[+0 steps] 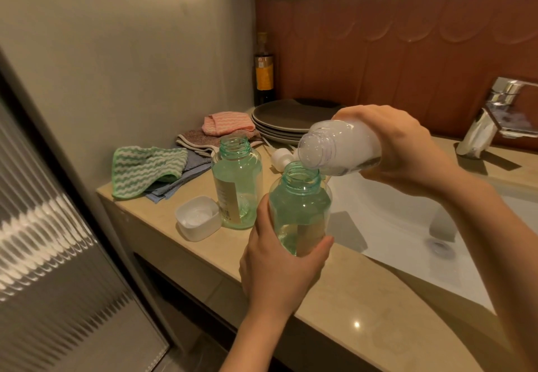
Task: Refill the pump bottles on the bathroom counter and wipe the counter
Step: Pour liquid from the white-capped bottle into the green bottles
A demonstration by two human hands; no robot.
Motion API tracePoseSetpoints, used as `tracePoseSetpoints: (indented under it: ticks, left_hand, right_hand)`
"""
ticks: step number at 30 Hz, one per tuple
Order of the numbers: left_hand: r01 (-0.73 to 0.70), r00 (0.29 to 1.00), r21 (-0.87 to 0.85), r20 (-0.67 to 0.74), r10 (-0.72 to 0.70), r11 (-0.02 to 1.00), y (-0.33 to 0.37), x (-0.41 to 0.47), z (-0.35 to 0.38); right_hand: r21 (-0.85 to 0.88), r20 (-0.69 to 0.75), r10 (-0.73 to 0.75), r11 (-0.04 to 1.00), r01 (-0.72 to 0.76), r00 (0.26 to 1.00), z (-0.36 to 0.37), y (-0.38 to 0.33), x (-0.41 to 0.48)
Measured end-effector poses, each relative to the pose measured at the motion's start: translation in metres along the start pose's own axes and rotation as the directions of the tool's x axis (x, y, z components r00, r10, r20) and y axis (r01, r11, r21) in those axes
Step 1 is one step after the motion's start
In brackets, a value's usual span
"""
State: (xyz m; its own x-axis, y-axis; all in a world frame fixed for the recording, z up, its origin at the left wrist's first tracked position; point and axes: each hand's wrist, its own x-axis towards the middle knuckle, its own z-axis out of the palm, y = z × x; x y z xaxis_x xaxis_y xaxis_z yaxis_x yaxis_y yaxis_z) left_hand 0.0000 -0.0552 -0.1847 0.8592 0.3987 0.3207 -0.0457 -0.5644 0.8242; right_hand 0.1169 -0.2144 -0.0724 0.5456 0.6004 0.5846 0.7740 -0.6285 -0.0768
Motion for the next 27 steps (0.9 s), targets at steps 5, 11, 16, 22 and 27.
tracePoseSetpoints:
  ticks: [5,11,16,22,27]
  left_hand:
    - [0.01,1.0,0.002,0.003,-0.01,1.0,0.0007,0.0001,-0.0009]
    - [0.013,1.0,0.009,0.01,-0.013,1.0,0.0017,-0.0009,-0.0014]
    - [0.006,1.0,0.008,0.0,-0.006,1.0,0.002,-0.001,-0.0011]
    - [-0.002,1.0,0.003,0.002,0.002,1.0,0.0011,-0.0008,-0.0008]
    - [0.0,1.0,0.011,-0.003,0.0,1.0,0.0019,-0.0004,-0.0004]
  right_hand:
    - [-0.012,0.0,-0.004,1.0,0.004,1.0,-0.0005,0.0007,0.0003]
    - [-0.016,-0.001,-0.006,1.0,0.006,1.0,-0.0013,0.0005,0.0003]
    - [-0.019,0.002,-0.001,1.0,0.002,1.0,-0.0017,0.0003,0.0002]
    - [-0.031,-0.002,-0.004,1.0,0.004,1.0,-0.0033,-0.0003,0.0007]
    - [-0.036,-0.001,-0.005,0.999,0.005,1.0,-0.0028,-0.001,0.0005]
